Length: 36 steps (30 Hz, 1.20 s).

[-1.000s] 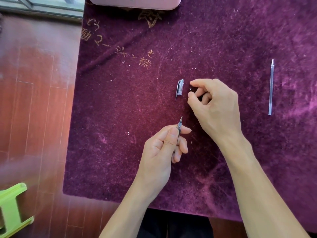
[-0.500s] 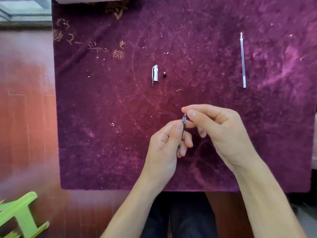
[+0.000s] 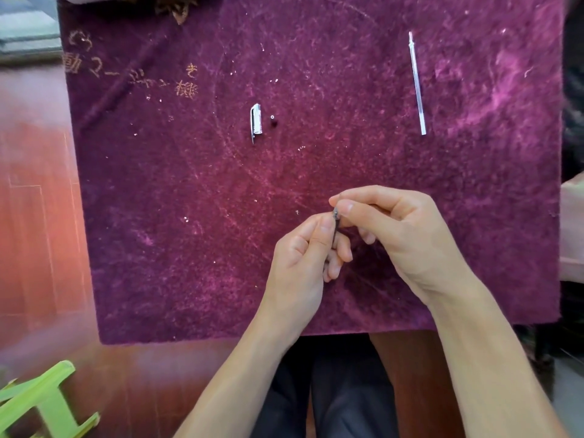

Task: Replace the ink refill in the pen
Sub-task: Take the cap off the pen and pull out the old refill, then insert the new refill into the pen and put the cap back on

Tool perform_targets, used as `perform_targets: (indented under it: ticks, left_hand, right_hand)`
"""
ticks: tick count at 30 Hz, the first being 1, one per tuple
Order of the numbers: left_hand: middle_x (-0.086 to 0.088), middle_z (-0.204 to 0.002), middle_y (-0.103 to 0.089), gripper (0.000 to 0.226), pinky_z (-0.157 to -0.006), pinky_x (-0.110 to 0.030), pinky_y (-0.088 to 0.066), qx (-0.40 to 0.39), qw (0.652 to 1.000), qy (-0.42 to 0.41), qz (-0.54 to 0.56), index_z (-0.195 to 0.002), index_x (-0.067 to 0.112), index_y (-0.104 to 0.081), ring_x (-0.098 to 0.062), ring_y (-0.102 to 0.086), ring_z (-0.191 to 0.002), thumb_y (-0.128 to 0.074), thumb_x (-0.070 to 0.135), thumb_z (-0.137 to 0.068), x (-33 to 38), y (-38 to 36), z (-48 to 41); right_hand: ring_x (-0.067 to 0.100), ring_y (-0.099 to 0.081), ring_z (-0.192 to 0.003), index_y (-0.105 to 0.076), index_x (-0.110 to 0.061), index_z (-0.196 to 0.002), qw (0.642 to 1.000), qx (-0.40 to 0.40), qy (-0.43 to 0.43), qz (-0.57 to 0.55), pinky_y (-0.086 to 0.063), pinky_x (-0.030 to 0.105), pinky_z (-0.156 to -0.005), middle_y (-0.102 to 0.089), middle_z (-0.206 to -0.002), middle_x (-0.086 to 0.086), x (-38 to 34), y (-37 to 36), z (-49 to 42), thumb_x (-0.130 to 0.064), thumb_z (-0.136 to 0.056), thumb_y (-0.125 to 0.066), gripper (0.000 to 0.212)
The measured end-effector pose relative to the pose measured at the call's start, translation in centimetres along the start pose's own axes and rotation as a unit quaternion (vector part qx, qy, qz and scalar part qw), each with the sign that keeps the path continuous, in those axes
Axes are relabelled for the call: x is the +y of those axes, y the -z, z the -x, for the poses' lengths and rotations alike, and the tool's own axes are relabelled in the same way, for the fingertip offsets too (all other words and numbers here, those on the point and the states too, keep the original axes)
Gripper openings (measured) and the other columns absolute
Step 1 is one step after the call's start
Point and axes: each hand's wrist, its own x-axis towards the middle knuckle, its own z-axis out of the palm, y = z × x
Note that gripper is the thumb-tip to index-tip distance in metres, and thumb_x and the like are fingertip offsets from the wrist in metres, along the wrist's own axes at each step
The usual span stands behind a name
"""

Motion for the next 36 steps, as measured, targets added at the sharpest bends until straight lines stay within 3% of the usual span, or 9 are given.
perform_targets:
  ticks: [4,9,14,18,26,31,36]
  left_hand:
    - [0.007,-0.064,-0.061,0.037,-0.051,-0.014,-0.041,0.002,1.000,0.002,0.010,-0.104,0.008,-0.071,-0.003,-0.047,-0.052,-0.040,0.027,-0.108,-0.4,0.0,0.1]
    - [0.000,-0.071,-0.062,0.037,-0.054,-0.016,-0.042,0.006,1.000,0.008,0.021,-0.111,0.008,-0.071,-0.005,-0.048,-0.055,-0.040,0.028,-0.109,-0.8,0.3,-0.1]
    - [0.002,-0.071,-0.062,0.035,-0.055,-0.016,-0.043,0.007,1.000,0.009,0.020,-0.109,0.013,-0.073,-0.005,-0.049,-0.055,-0.041,0.029,-0.109,-0.9,0.5,-0.4]
    - [0.001,-0.072,-0.063,0.035,-0.055,-0.016,-0.043,0.008,1.000,0.011,0.021,-0.108,0.016,-0.073,-0.006,-0.049,-0.056,-0.041,0.030,-0.109,-0.7,0.4,-0.7]
    - [0.002,-0.071,-0.062,0.035,-0.056,-0.015,-0.043,0.012,1.000,0.013,0.021,-0.106,0.019,-0.074,-0.006,-0.049,-0.056,-0.043,0.032,-0.107,-0.1,0.4,-2.0]
    - [0.004,-0.071,-0.062,0.035,-0.056,-0.016,-0.043,0.016,1.000,0.009,0.012,-0.105,0.023,-0.075,-0.006,-0.049,-0.056,-0.044,0.037,-0.105,0.2,0.5,-3.0]
    - [0.004,-0.071,-0.062,0.034,-0.055,-0.015,-0.043,0.015,1.000,0.004,0.017,-0.104,0.025,-0.076,-0.005,-0.049,-0.055,-0.044,0.036,-0.106,0.7,0.4,-4.2]
  right_hand:
    - [0.000,-0.071,-0.074,-0.086,-0.019,-0.100,1.000,0.006,-0.008,-0.002,-0.051,0.011,-0.064,-0.082,-0.082,0.000,-0.4,0.0,-0.2,-0.018,-0.096,-0.076,0.010]
    - [0.000,-0.056,-0.063,-0.086,-0.021,-0.097,1.000,0.020,-0.001,0.000,-0.048,0.015,-0.063,-0.069,-0.066,-0.016,-1.1,0.0,-1.1,-0.025,-0.095,-0.076,0.011]
    - [0.006,-0.054,-0.066,-0.085,-0.020,-0.096,0.999,0.043,0.003,-0.009,-0.046,0.023,-0.066,-0.068,-0.077,0.002,-2.2,0.3,-2.6,-0.030,-0.093,-0.079,0.012]
    - [0.007,-0.057,-0.065,-0.083,-0.019,-0.097,0.997,0.058,0.022,-0.038,-0.046,0.022,-0.064,-0.079,-0.092,0.002,-3.6,0.5,-4.4,-0.025,-0.098,-0.077,0.009]
    - [0.005,-0.054,-0.061,-0.083,-0.021,-0.095,0.986,0.120,0.067,-0.093,-0.043,0.018,-0.058,-0.080,-0.092,0.001,-6.9,1.4,-8.3,-0.024,-0.098,-0.077,0.007]
    - [0.005,-0.054,-0.059,-0.083,-0.018,-0.094,0.982,0.173,0.079,-0.018,-0.044,0.017,-0.056,-0.080,-0.086,-0.001,-7.7,3.1,-10.9,-0.025,-0.095,-0.078,0.009]
    - [-0.006,-0.059,-0.050,-0.085,-0.019,-0.088,0.957,0.250,0.068,0.134,-0.047,0.012,-0.054,-0.075,-0.066,-0.016,-7.8,4.6,-14.0,-0.027,-0.089,-0.081,0.009]
